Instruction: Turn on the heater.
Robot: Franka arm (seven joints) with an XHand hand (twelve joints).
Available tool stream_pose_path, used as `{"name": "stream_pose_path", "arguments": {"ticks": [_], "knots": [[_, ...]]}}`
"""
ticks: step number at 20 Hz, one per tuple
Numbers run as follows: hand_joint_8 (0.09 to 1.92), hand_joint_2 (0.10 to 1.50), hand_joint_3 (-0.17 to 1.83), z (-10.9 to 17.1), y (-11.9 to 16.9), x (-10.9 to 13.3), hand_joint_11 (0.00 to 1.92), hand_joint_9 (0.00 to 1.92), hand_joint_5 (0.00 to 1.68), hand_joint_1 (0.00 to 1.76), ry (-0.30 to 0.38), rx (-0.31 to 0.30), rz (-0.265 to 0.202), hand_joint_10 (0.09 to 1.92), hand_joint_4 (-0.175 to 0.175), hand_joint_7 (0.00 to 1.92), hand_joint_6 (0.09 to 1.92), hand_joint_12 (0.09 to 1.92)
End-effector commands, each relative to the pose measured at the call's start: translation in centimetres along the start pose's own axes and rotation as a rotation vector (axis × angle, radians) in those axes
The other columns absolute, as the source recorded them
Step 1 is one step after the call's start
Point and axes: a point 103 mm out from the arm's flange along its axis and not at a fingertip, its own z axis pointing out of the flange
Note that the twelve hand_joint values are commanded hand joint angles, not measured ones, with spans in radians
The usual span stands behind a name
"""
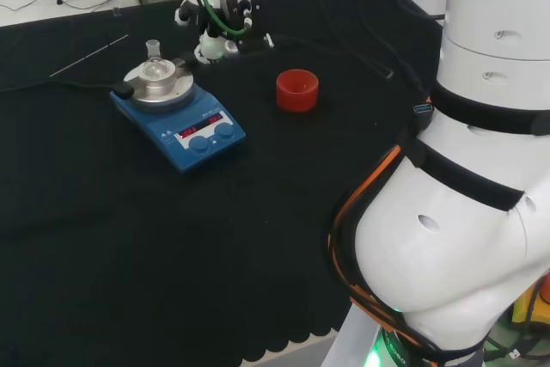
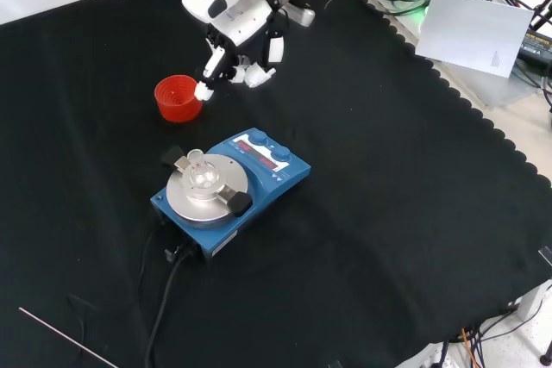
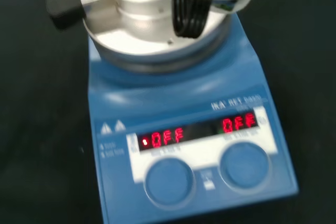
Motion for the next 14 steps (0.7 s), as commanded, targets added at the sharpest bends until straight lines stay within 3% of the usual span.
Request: {"name": "stream_pose_path", "arguments": {"ticks": [1,6,11,14], "knots": [[1.42,0.72,0.71,0.3,-2.6,-0.1,1.88,1.67,0.47,1.22,-0.121,0.055,0.018,1.11,-0.057,1.40,0.09,0.78],[1.65,0.80,0.67,2.0,-4.1,0.8,1.92,1.89,0.54,1.27,-0.145,0.114,-0.001,1.42,-0.052,1.60,0.15,1.34],[1.69,0.87,0.67,3.5,-5.0,0.7,1.92,1.92,0.45,1.32,-0.153,0.194,-0.005,1.56,-0.056,1.74,0.50,1.49],[1.70,0.86,0.70,3.9,-5.4,0.4,1.92,1.92,0.37,1.35,-0.164,0.230,-0.003,1.58,-0.053,1.75,0.58,1.52]]}}
